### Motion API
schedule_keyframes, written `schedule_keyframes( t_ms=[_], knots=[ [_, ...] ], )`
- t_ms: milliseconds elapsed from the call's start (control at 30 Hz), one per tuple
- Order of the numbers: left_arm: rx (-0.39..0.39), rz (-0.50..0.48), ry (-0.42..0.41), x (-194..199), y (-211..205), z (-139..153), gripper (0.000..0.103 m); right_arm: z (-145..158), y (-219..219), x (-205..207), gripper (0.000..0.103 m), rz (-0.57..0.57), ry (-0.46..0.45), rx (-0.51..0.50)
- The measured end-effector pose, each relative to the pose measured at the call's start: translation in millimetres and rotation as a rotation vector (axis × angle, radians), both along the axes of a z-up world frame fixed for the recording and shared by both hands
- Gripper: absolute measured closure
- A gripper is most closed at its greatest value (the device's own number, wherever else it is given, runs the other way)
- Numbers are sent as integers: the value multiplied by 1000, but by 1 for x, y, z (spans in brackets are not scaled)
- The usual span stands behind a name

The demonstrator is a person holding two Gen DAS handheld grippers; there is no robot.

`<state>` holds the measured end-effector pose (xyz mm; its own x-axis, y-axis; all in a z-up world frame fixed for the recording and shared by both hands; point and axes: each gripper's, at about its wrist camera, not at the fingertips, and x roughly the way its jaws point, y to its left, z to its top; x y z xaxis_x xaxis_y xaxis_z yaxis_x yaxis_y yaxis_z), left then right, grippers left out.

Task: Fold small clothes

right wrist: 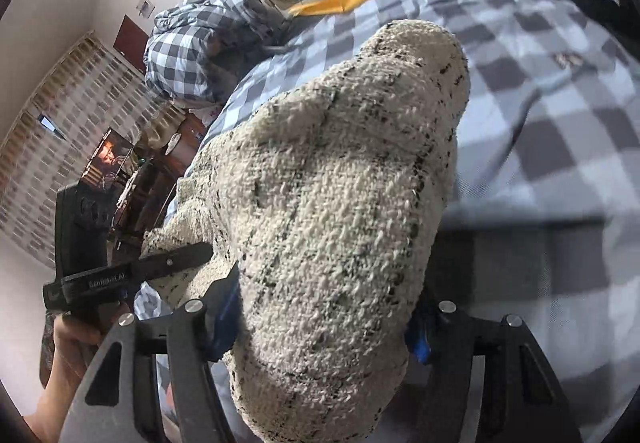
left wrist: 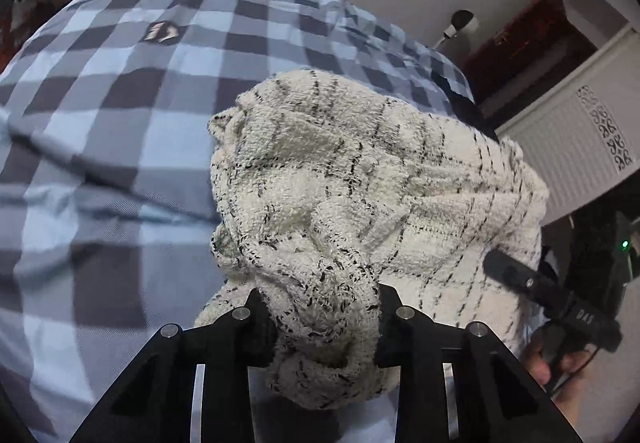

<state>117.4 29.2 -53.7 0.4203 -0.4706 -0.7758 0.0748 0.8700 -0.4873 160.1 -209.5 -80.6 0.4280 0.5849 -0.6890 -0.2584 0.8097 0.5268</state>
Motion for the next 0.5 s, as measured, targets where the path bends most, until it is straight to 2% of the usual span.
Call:
schedule_keyframes(
  t_ms=[67, 167, 300, 367, 400, 467, 500],
  knots=[
    [0, -13, 3, 22, -18, -6, 72, 1, -12, 12, 42, -18, 2, -11],
    [22, -27, 36, 46, -38, -25, 72, -14, -34, 33, 42, -57, 46, 2],
    [72, -33, 104, 60, -52, -65, 71, -54, -48, 56, 42, -80, 154, 12],
    [46, -17, 95, 61, -47, -78, 66, -72, -45, 65, 41, -65, 191, 5],
    [23, -7, 89, 61, -44, -82, 61, -77, -45, 66, 37, -64, 197, 20],
    [9, 27, 89, 59, -36, -89, 42, -86, -52, 63, 27, -84, 213, 93],
    [30, 46, 88, 58, -34, -91, 23, -94, -55, 62, 21, -101, 235, 135]
  ],
)
